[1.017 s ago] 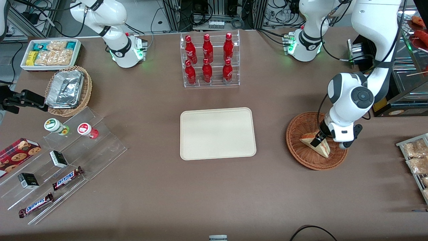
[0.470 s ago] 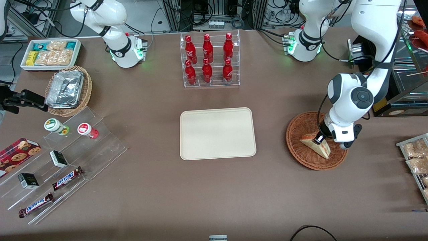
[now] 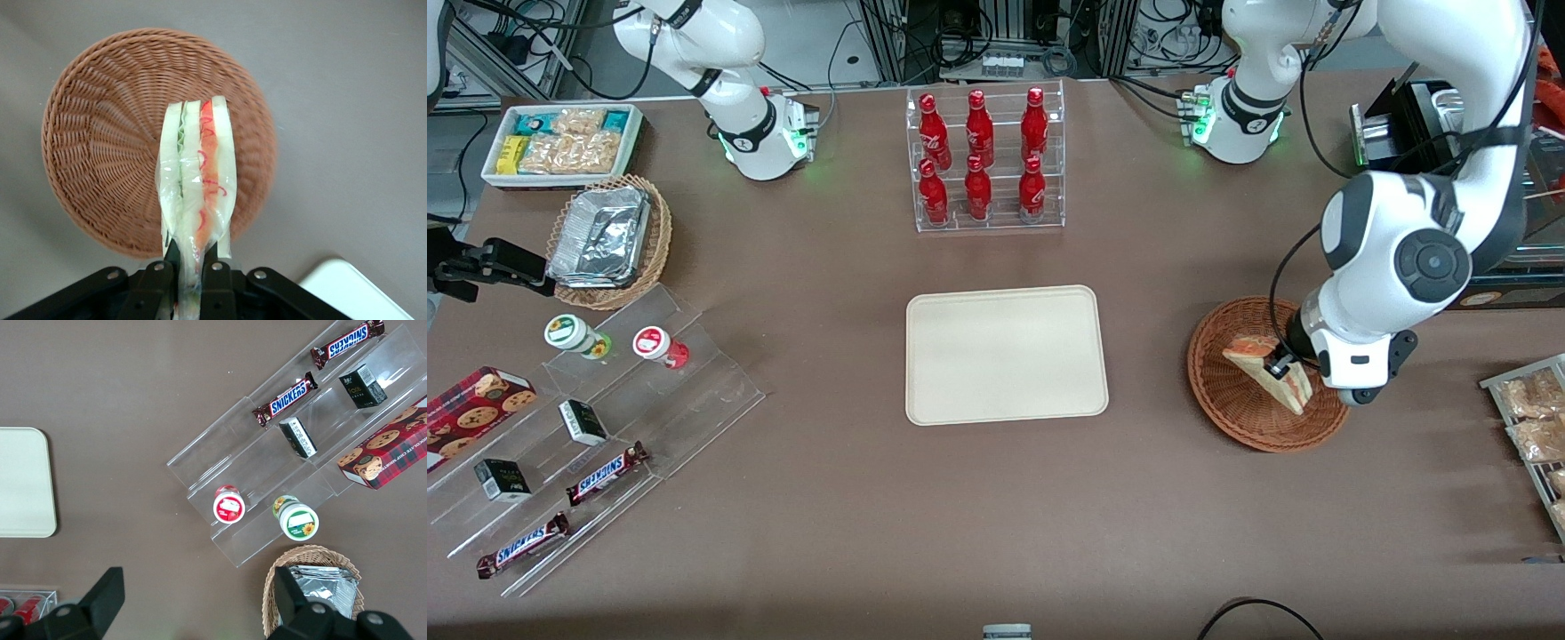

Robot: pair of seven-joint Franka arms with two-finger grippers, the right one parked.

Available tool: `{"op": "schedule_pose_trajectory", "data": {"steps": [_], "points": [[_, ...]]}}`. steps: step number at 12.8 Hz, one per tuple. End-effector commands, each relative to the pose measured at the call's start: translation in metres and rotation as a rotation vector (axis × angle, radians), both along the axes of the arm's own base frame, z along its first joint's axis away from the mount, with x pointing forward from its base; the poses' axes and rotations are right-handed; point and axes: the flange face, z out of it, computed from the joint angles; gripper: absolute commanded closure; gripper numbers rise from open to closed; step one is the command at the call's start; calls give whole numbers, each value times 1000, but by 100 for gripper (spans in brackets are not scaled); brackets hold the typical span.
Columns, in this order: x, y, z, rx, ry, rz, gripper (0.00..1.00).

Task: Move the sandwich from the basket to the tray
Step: 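Close the left gripper on the sandwich and lift it, then carry the sandwich with the left gripper over the cream tray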

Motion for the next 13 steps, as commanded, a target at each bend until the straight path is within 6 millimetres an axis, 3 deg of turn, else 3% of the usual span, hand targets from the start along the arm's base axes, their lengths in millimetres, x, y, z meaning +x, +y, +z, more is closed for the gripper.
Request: {"op": "schedule_pose_trajectory", "data": {"steps": [1,3,6,10,13], "points": [[11,-49,47,-26,-15,-100,100],[7,-95,59,-55,10,-187,100],[-6,-154,55,-112,19,-342,100],[-34,-243,16,-138,61,-528,100],[-42,-299,-30,-186,44,-588,100]]}}
